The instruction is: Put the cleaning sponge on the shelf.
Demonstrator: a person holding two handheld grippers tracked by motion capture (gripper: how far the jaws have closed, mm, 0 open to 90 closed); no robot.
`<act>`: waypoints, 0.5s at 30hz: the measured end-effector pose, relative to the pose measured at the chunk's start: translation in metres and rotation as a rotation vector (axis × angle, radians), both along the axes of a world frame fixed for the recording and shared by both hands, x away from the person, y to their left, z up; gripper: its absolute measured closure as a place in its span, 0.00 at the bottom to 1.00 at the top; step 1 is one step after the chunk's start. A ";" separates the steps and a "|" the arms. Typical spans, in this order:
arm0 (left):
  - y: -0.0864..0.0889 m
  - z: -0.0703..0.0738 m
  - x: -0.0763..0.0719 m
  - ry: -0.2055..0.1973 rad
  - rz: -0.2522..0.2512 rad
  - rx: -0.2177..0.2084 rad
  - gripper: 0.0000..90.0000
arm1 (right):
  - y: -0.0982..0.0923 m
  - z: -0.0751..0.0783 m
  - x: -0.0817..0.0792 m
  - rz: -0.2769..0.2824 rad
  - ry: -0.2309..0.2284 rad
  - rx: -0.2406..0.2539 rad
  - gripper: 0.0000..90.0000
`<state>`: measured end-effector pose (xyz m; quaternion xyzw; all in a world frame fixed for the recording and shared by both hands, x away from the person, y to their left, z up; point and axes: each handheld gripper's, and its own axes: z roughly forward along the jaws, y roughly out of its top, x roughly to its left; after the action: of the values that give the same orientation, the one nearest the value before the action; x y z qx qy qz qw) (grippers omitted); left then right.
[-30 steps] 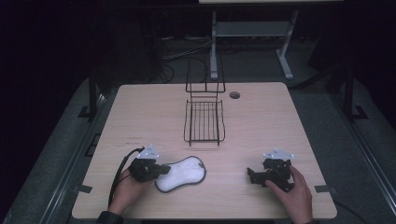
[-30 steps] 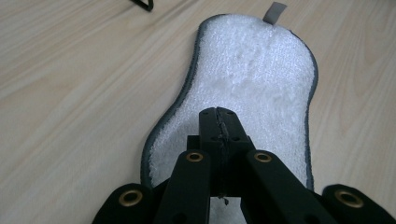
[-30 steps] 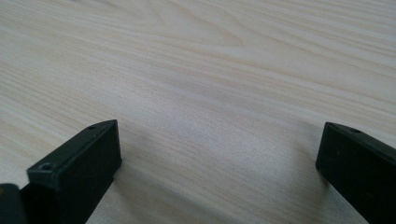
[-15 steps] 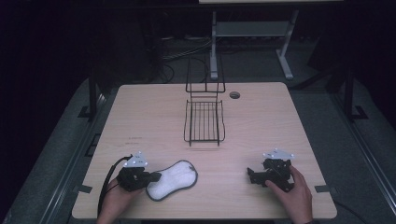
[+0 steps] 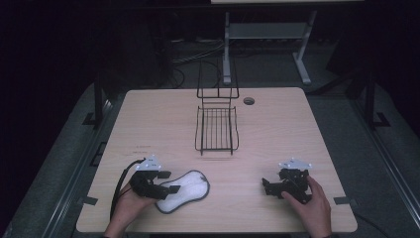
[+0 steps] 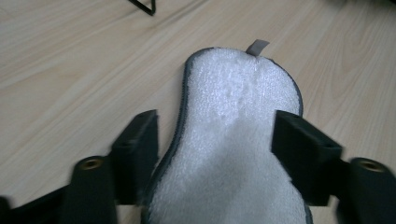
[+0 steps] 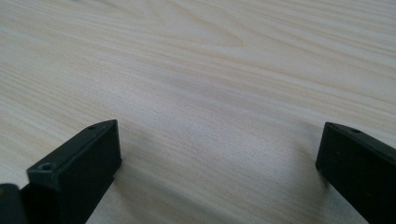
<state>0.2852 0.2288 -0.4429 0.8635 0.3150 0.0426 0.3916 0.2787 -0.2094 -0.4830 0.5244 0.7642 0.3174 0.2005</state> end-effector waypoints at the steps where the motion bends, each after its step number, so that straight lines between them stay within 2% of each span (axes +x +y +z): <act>1: -0.002 -0.001 0.001 -0.002 -0.008 0.006 0.22 | 0.000 0.000 0.000 0.000 0.000 0.000 0.00; 2: -0.005 -0.004 0.004 0.008 -0.020 0.017 0.18 | 0.000 0.000 0.000 0.000 0.001 0.001 0.00; 5: -0.009 -0.007 0.006 -0.002 -0.038 0.028 0.14 | 0.000 0.000 0.000 0.000 0.001 0.000 0.00; 10: -0.014 -0.010 0.007 -0.007 -0.058 0.045 0.14 | 0.000 0.000 0.000 0.000 0.000 0.001 0.00; 15: -0.020 -0.015 0.007 0.014 -0.080 0.055 0.14 | 0.000 0.000 0.000 0.000 0.000 0.000 0.00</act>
<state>0.2926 0.2083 -0.4577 0.8863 0.2814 0.0296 0.3668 0.2787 -0.2092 -0.4830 0.5246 0.7641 0.3174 0.2003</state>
